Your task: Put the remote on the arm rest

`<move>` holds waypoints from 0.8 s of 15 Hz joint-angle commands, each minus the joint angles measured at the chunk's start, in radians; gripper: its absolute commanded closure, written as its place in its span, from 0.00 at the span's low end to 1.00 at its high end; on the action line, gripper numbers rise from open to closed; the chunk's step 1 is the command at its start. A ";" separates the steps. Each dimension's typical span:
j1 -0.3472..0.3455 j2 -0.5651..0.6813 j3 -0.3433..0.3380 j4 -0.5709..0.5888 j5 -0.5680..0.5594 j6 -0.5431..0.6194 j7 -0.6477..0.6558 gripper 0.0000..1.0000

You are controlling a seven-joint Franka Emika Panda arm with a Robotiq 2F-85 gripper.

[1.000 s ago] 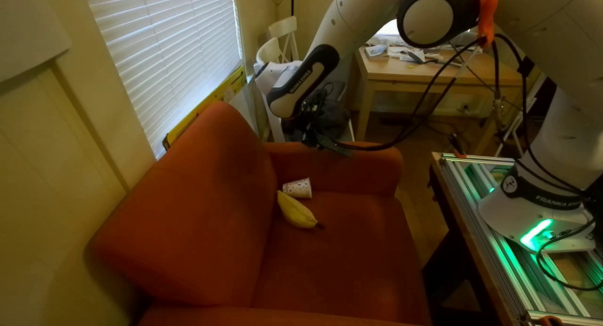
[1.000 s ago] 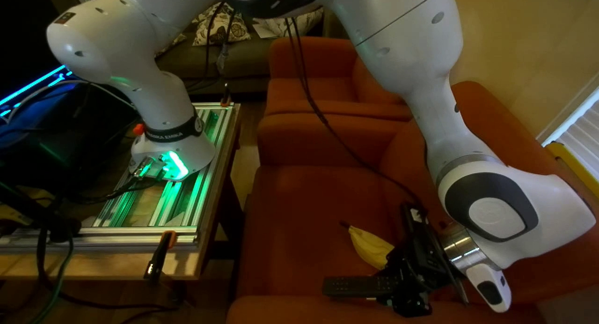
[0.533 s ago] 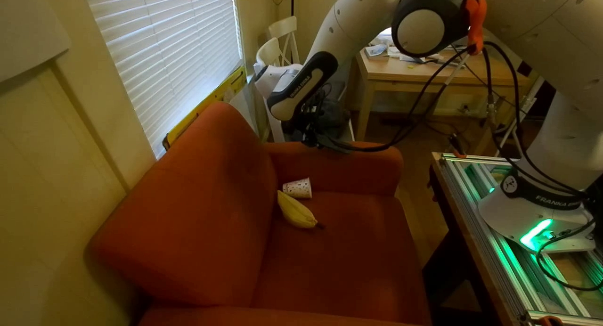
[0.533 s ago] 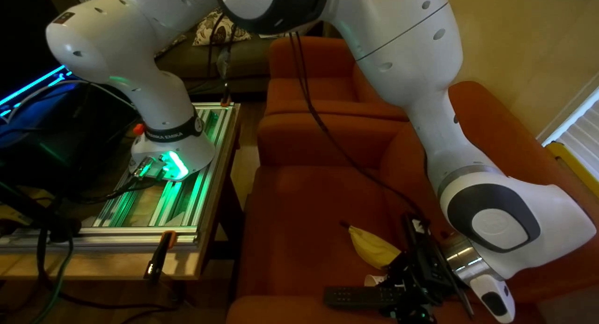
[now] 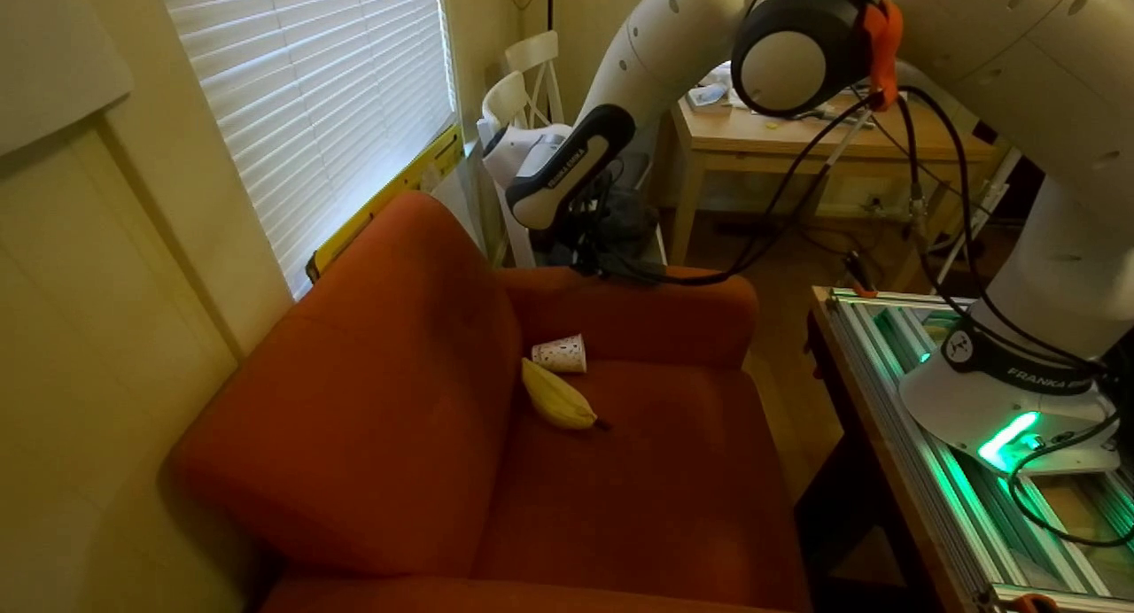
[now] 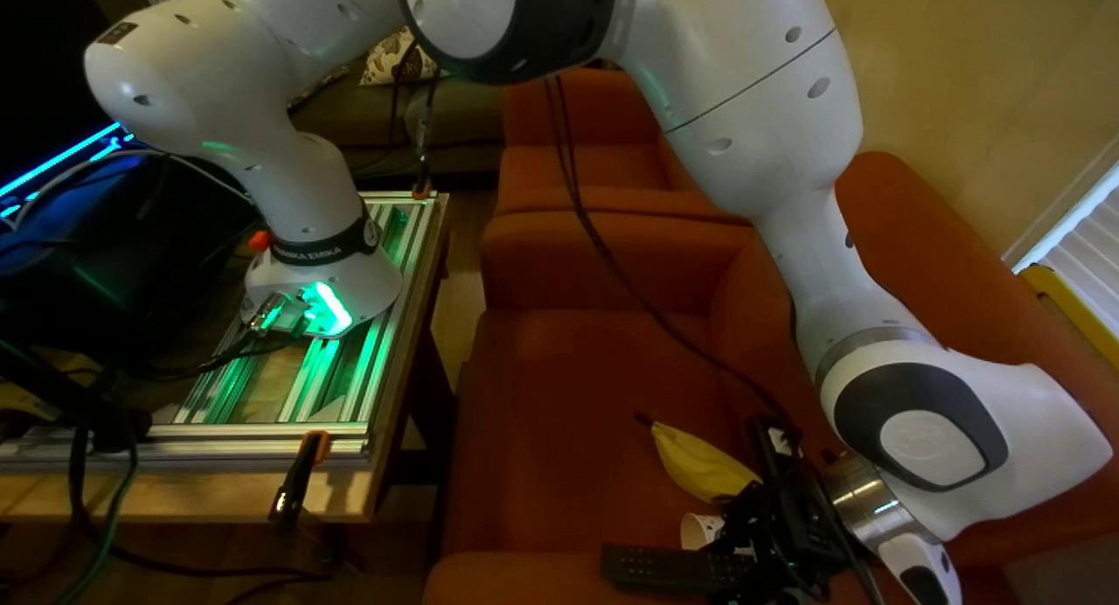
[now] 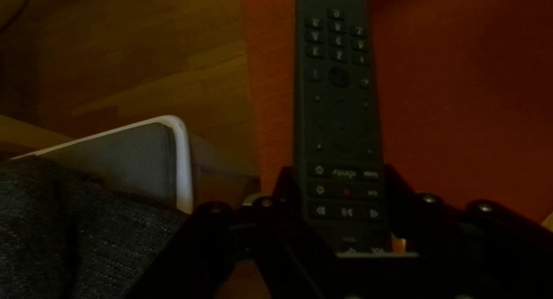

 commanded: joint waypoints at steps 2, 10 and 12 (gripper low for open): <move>-0.029 0.026 0.015 0.039 -0.040 0.015 -0.033 0.74; -0.043 0.036 0.017 0.038 -0.036 0.058 -0.049 0.74; -0.041 0.032 0.017 0.033 -0.039 0.061 -0.055 0.74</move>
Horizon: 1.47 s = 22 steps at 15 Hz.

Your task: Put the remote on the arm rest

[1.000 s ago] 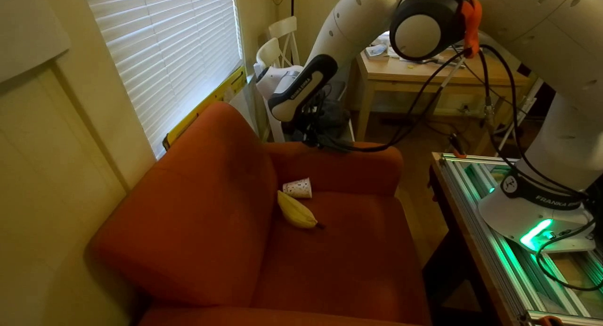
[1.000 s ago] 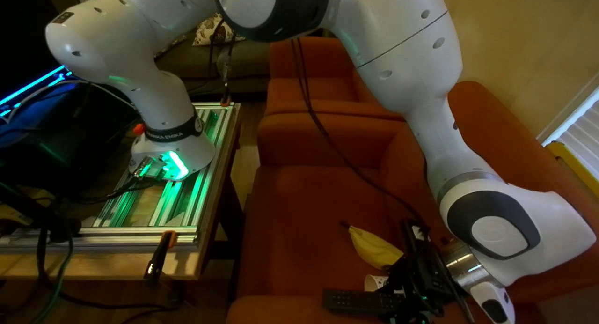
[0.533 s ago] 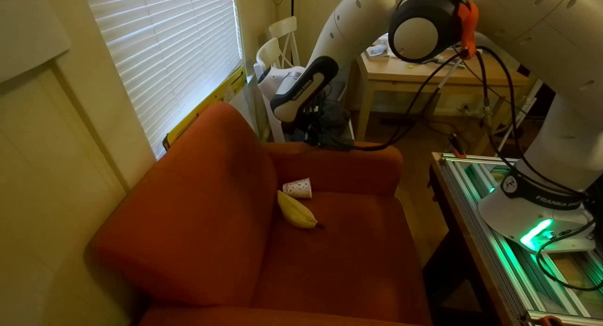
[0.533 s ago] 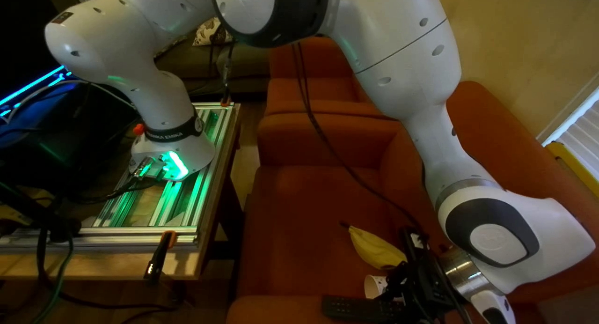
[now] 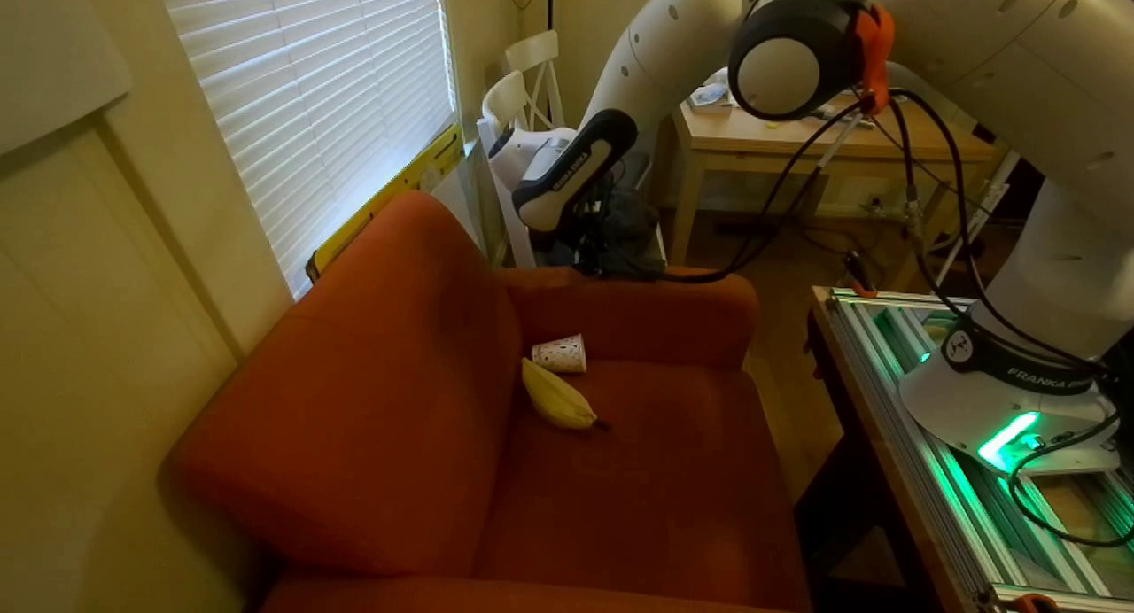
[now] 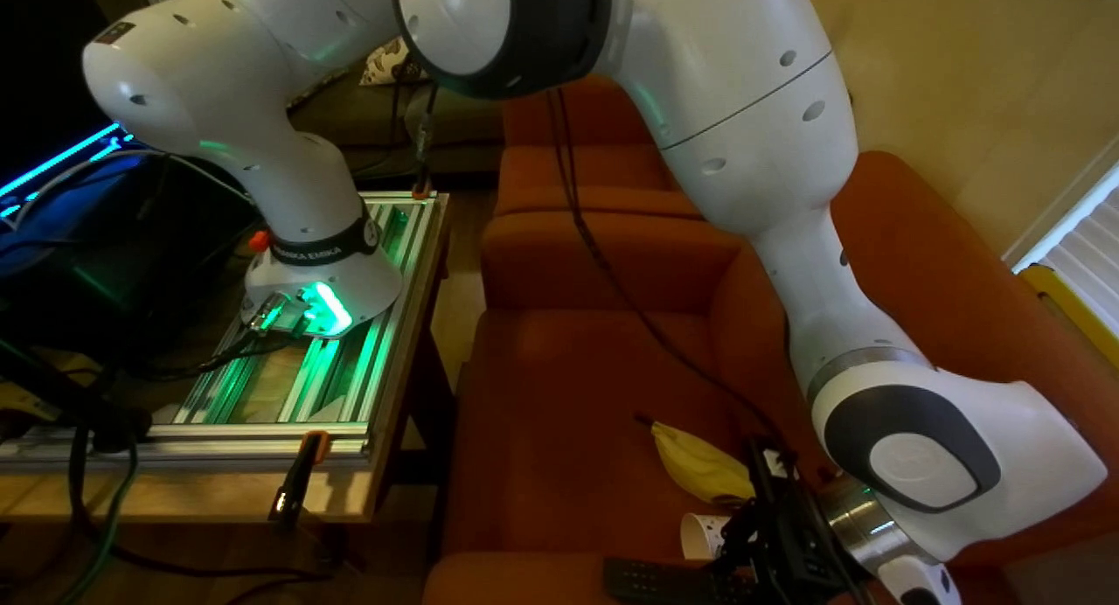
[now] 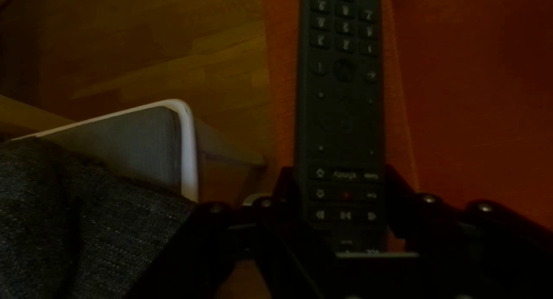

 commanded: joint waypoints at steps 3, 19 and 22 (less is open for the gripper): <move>-0.017 0.009 0.015 0.023 -0.030 0.011 -0.025 0.74; -0.005 -0.030 0.010 -0.024 -0.033 0.051 -0.011 0.00; 0.014 -0.083 0.005 -0.085 -0.030 0.104 0.025 0.00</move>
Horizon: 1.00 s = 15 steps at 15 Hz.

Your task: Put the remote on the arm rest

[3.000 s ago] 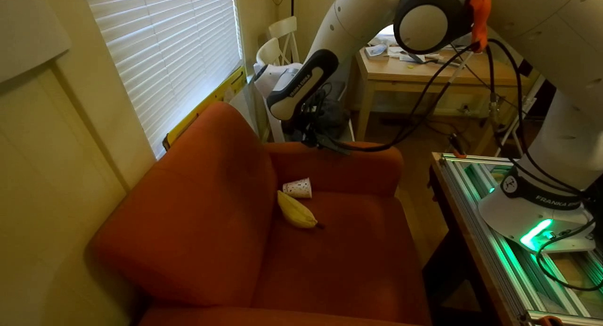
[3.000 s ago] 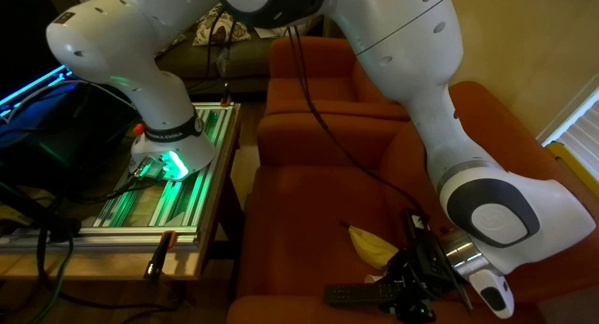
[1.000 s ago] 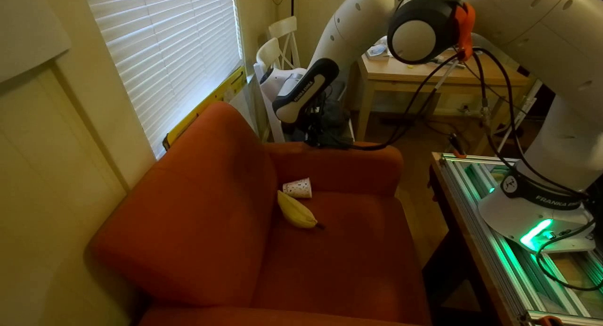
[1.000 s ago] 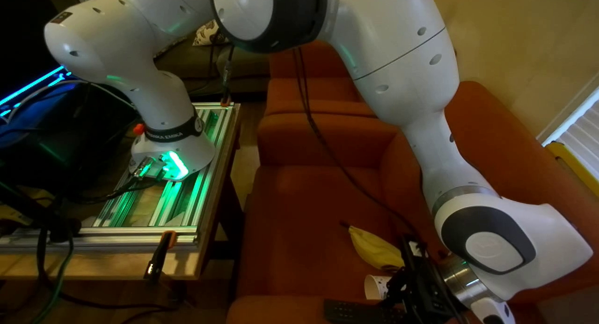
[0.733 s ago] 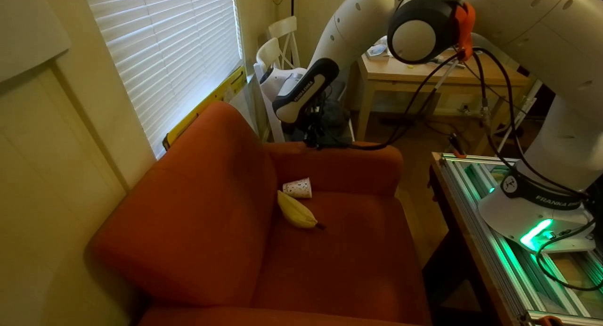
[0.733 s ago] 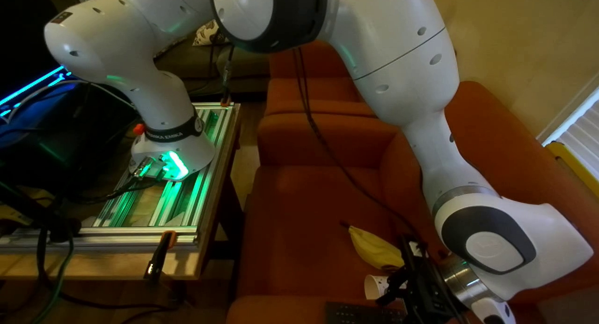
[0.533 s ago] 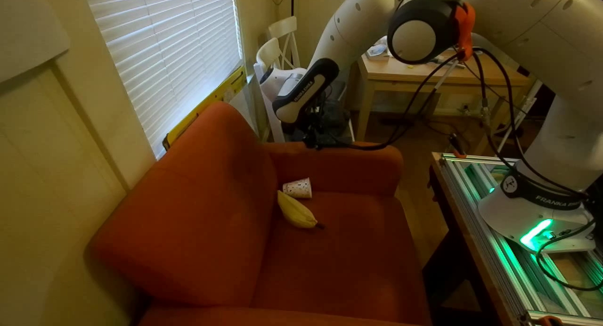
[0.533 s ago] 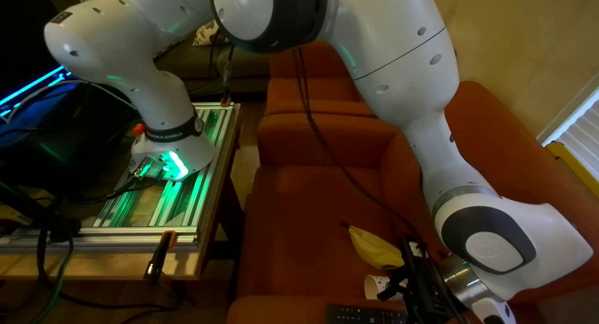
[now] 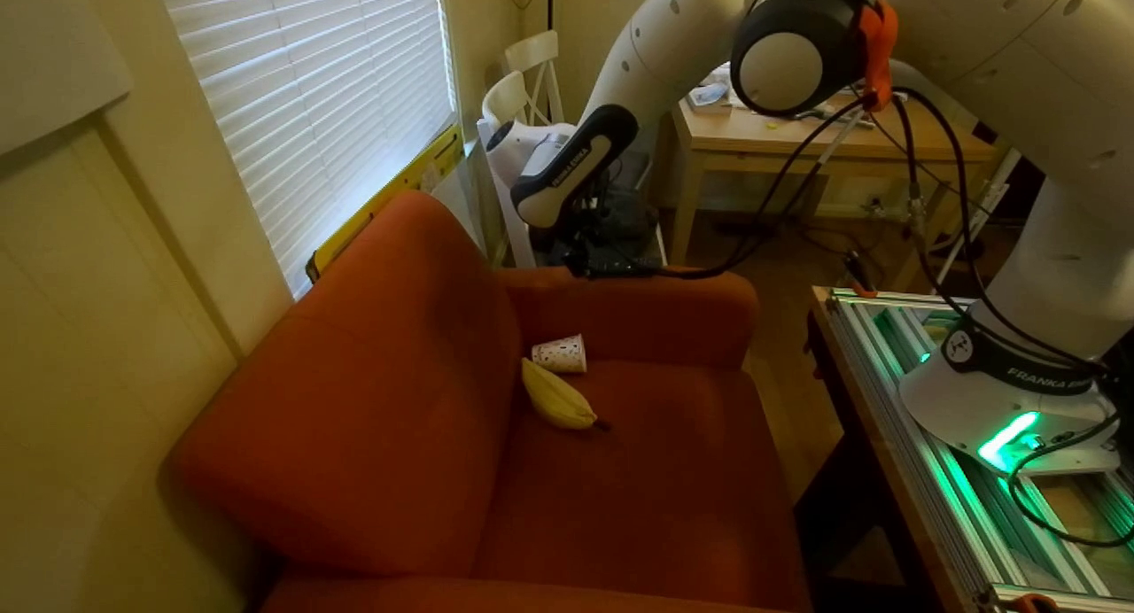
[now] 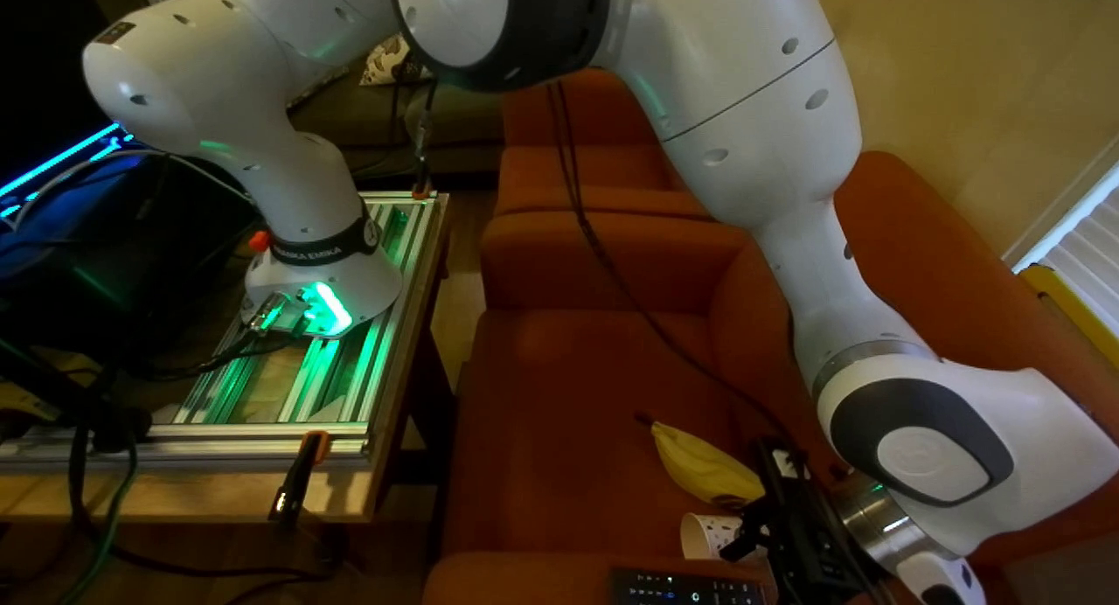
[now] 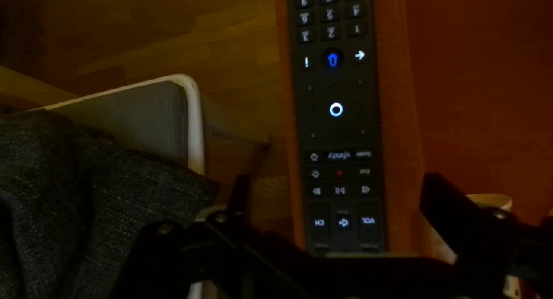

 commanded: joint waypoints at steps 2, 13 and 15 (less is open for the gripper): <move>0.027 -0.111 0.004 -0.132 -0.027 0.095 0.065 0.00; 0.149 -0.350 -0.006 -0.491 -0.026 0.292 0.274 0.00; 0.171 -0.389 -0.014 -0.570 -0.032 0.357 0.315 0.00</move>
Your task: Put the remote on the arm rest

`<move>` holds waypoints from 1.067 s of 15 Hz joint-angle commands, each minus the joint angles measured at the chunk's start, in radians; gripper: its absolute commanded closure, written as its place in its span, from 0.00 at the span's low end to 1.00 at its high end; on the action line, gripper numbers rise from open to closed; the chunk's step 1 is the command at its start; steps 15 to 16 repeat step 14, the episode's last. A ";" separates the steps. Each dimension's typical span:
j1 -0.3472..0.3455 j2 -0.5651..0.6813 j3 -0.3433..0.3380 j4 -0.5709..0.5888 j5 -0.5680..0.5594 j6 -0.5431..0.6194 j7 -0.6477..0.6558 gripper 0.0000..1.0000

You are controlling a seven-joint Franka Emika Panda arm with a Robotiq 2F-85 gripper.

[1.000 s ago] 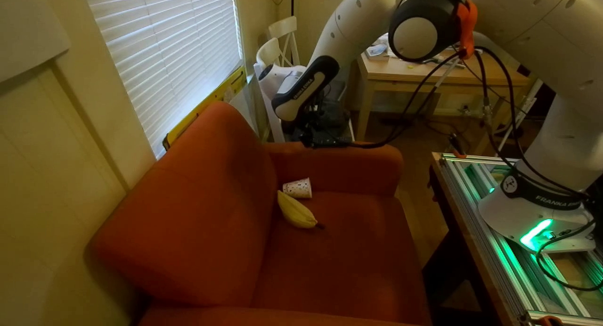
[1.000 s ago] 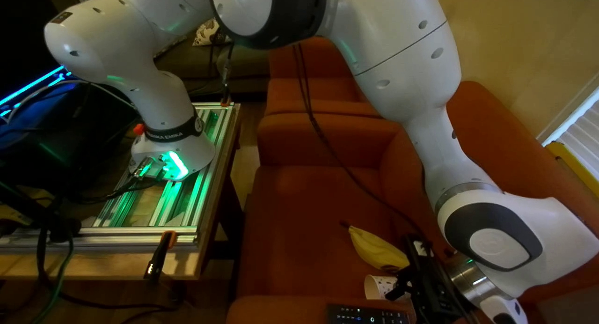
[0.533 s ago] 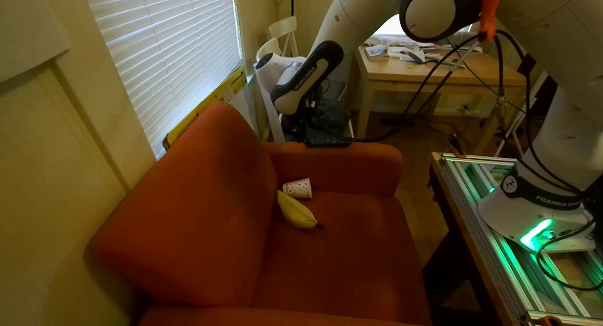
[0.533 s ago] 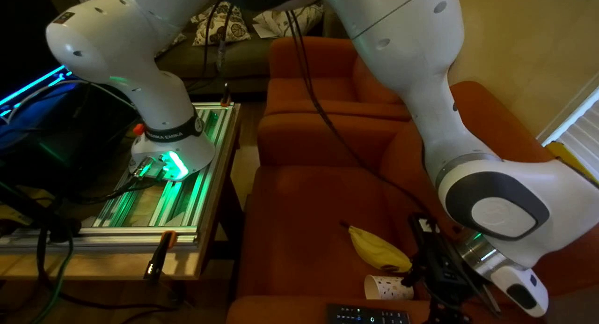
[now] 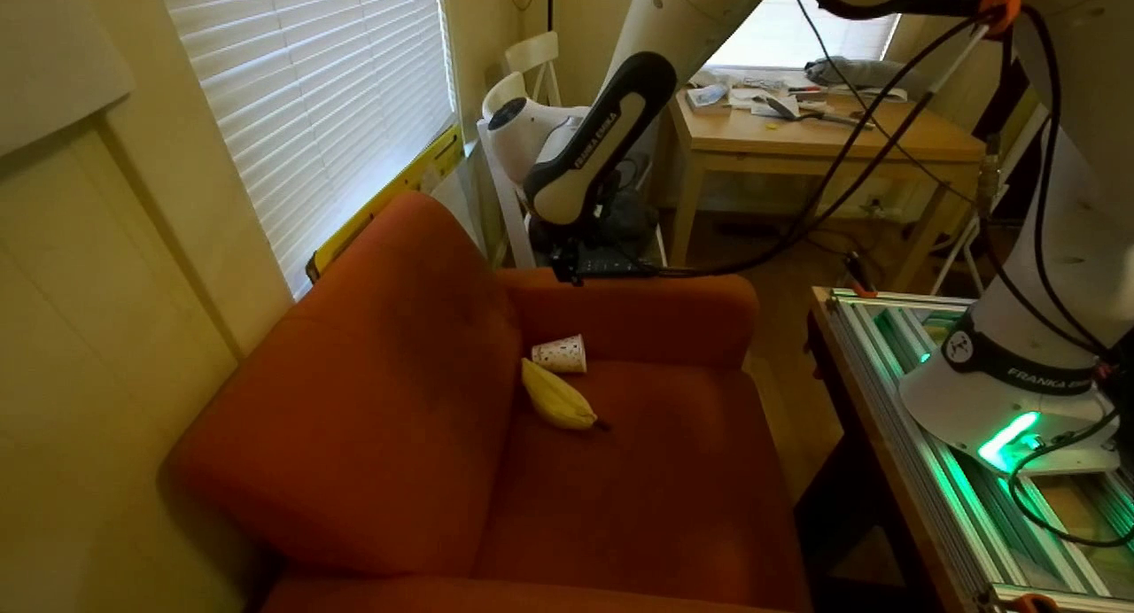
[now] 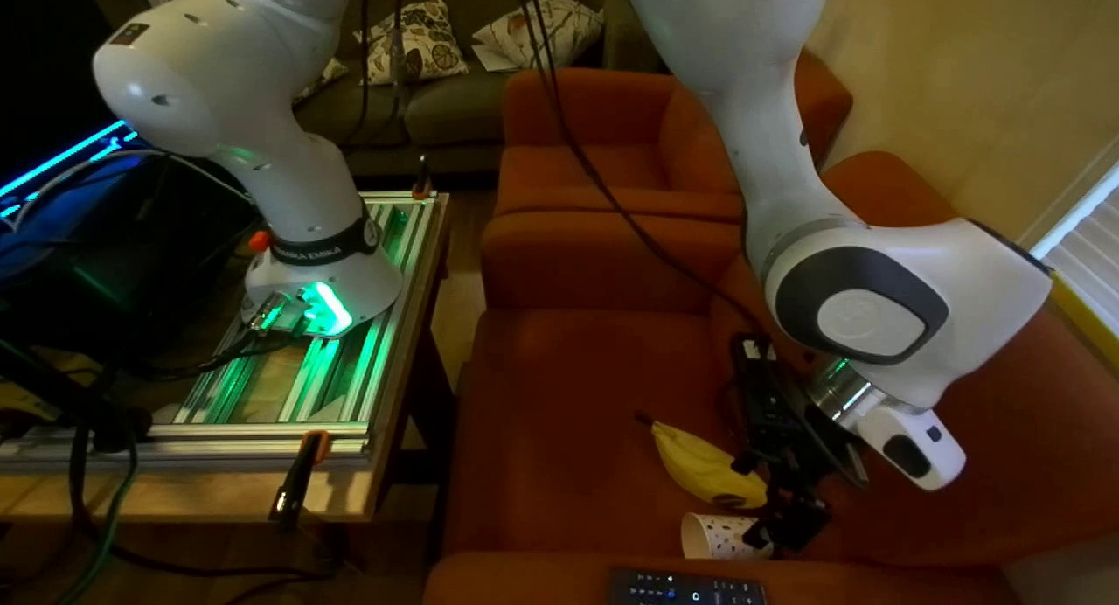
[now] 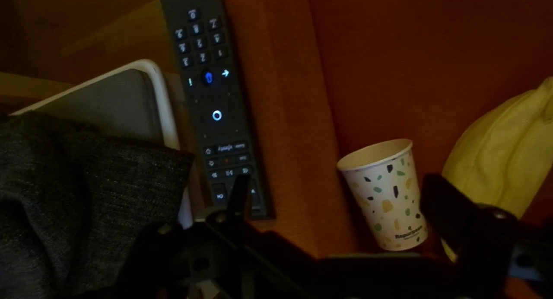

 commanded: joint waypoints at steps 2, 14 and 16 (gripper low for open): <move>0.052 -0.134 -0.019 -0.235 -0.040 0.162 0.097 0.00; 0.098 -0.171 -0.030 -0.383 -0.013 0.417 0.111 0.00; 0.098 -0.171 -0.030 -0.383 -0.013 0.417 0.111 0.00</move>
